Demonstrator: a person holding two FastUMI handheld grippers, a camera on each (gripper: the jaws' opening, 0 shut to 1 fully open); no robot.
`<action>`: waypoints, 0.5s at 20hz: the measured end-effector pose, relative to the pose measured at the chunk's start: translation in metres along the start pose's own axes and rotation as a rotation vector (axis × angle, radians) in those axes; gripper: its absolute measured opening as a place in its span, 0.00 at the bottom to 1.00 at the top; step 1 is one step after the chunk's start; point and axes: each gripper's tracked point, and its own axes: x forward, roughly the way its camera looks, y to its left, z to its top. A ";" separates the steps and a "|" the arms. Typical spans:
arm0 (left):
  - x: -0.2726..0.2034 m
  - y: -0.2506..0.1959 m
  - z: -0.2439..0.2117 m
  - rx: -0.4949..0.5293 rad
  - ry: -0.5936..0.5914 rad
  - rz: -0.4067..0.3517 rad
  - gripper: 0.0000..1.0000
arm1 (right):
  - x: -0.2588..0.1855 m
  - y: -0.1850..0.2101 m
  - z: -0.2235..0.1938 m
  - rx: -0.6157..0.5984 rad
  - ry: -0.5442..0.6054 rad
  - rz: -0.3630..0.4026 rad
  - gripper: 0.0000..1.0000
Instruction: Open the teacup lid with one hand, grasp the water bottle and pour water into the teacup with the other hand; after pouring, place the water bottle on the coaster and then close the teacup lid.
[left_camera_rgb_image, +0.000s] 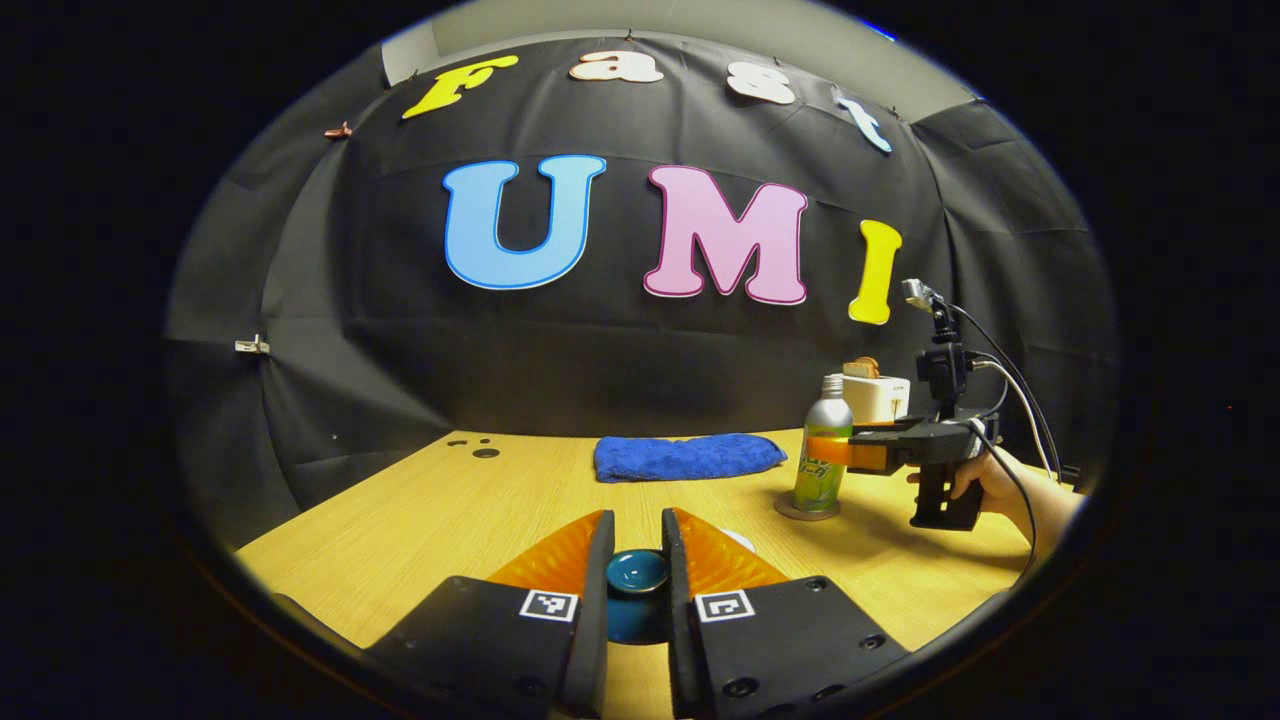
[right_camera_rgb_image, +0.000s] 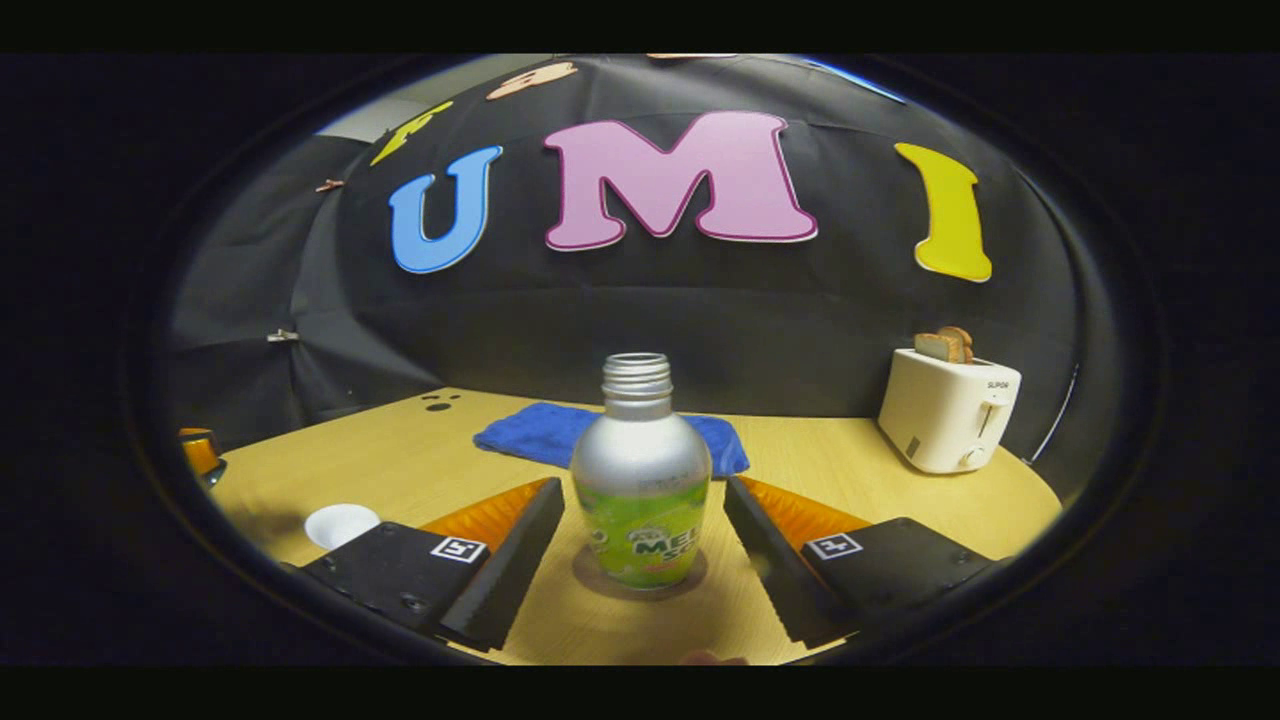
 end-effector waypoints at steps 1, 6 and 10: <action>0.002 -0.004 0.001 -0.005 -0.002 -0.006 0.29 | -0.008 0.004 0.000 0.002 -0.004 0.012 1.00; 0.026 -0.020 0.003 -0.036 -0.012 -0.033 0.29 | -0.051 0.015 -0.002 -0.020 -0.031 0.028 1.00; 0.061 -0.042 -0.010 -0.074 0.022 -0.080 0.29 | -0.083 0.019 0.007 -0.004 -0.060 0.030 1.00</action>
